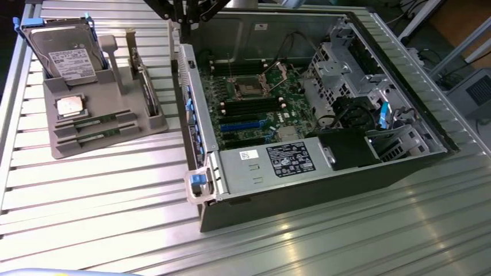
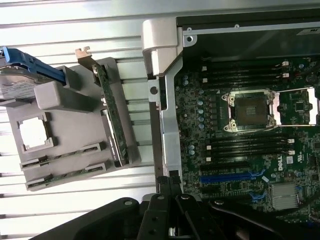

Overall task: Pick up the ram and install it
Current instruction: 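Reach for the ram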

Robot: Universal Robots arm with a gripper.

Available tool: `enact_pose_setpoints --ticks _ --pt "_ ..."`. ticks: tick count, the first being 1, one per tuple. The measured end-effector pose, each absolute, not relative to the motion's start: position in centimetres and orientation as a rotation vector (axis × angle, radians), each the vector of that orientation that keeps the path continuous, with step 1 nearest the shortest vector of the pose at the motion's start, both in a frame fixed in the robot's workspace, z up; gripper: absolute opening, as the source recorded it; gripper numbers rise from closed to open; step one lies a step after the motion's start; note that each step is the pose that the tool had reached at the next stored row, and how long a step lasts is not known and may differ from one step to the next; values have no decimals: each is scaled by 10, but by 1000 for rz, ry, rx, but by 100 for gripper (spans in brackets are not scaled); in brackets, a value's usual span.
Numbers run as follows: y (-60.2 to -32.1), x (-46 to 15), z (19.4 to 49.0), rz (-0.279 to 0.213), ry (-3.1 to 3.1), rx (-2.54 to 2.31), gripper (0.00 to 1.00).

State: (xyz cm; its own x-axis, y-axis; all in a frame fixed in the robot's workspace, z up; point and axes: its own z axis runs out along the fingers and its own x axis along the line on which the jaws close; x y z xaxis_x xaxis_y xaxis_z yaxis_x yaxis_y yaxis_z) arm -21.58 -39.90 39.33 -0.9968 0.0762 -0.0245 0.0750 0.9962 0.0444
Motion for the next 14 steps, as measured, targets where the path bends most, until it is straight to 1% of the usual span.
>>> enact_pose_setpoints --ticks 14 --pt "-399 -230 393 68 3113 118 11"
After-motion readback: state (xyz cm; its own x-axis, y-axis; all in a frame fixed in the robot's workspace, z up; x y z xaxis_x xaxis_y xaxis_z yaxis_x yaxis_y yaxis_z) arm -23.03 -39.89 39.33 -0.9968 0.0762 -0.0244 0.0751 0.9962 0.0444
